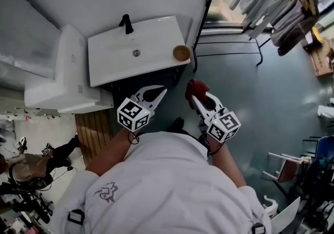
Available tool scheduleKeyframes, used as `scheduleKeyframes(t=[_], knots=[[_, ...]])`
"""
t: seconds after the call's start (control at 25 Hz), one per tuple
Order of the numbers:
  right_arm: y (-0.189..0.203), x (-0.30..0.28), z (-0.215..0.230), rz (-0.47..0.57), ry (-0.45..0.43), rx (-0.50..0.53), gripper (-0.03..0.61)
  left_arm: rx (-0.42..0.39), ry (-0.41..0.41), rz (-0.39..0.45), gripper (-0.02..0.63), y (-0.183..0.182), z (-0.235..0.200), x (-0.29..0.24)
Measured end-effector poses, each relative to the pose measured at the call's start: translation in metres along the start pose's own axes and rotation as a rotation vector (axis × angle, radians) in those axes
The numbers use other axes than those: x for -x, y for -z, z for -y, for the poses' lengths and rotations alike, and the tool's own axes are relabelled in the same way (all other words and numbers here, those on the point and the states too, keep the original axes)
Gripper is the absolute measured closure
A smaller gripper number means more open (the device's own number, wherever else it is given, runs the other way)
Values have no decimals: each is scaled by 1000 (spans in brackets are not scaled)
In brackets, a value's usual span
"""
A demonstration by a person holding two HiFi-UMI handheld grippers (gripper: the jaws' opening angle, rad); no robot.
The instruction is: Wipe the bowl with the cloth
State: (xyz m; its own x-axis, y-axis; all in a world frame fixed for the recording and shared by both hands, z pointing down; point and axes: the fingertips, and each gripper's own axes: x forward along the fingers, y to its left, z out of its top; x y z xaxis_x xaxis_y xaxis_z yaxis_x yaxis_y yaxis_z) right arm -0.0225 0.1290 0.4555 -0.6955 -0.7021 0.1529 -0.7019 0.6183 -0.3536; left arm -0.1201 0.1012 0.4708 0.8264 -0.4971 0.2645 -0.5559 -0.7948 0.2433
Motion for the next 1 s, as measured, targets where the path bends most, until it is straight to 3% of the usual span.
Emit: scheduleKeyframes(t=[0.16,0.4,0.64,0.88,1.0], knots=[[-5,-6,47,-29,-35,-11,491,20,-18,-33,598,5,-7,-40],[2,-25,101,-47,-17,-74,491,22,61,-104,597,14,-16,-77],[5,-55,144,-54,50,-94,491,24,37,-166,597,26,-75,-116],[6,-98,183,-80,114,-96,491,19,119,-260,590,30,-135,-161],[5,-118,203,-88,148,-111,491,27,142,-308,541,33,-164,-182]])
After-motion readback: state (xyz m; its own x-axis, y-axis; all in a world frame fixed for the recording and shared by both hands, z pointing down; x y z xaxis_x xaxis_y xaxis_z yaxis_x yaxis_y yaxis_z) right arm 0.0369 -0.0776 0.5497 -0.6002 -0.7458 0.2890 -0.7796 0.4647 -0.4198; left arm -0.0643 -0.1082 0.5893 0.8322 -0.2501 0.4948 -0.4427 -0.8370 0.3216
